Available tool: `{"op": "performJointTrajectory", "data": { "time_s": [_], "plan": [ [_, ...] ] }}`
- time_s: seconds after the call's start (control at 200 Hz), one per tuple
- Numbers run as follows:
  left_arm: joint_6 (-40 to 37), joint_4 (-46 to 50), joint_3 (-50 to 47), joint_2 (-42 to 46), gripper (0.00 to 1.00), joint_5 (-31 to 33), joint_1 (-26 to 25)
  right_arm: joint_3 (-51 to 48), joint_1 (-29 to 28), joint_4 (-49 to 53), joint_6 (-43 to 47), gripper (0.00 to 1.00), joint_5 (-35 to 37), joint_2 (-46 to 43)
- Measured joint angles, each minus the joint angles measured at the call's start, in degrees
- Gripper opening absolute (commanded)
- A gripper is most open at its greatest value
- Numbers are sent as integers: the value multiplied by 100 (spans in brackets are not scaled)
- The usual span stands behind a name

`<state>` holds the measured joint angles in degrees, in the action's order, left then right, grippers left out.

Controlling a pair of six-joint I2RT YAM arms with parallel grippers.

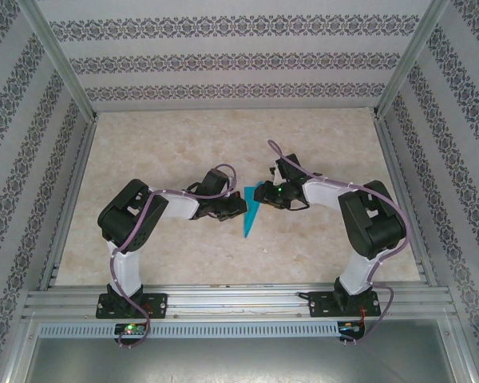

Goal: Fold a paper plane with a square sheet of paper (fold left side to right side)
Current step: Fold the wing for the fifth time at the center of the table.

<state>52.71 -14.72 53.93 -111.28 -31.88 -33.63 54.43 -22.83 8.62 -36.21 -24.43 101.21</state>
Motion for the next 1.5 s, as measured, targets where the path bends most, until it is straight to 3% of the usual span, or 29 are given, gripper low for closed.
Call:
{"op": "performJointTrajectory", "data": {
  "time_s": [0.26, 0.764, 1.499],
  "plan": [
    [0, 111, 74, -22, 0, -11, 0, 20, 72, 105, 103, 17, -162, -254],
    [0, 151, 98, -35, 0, -31, 0, 516, -144, 50, 37, 10, -389, 498],
    [0, 175, 133, -66, 0, -109, 17, 496, -142, 186, 39, 7, -166, 562]
  ]
}}
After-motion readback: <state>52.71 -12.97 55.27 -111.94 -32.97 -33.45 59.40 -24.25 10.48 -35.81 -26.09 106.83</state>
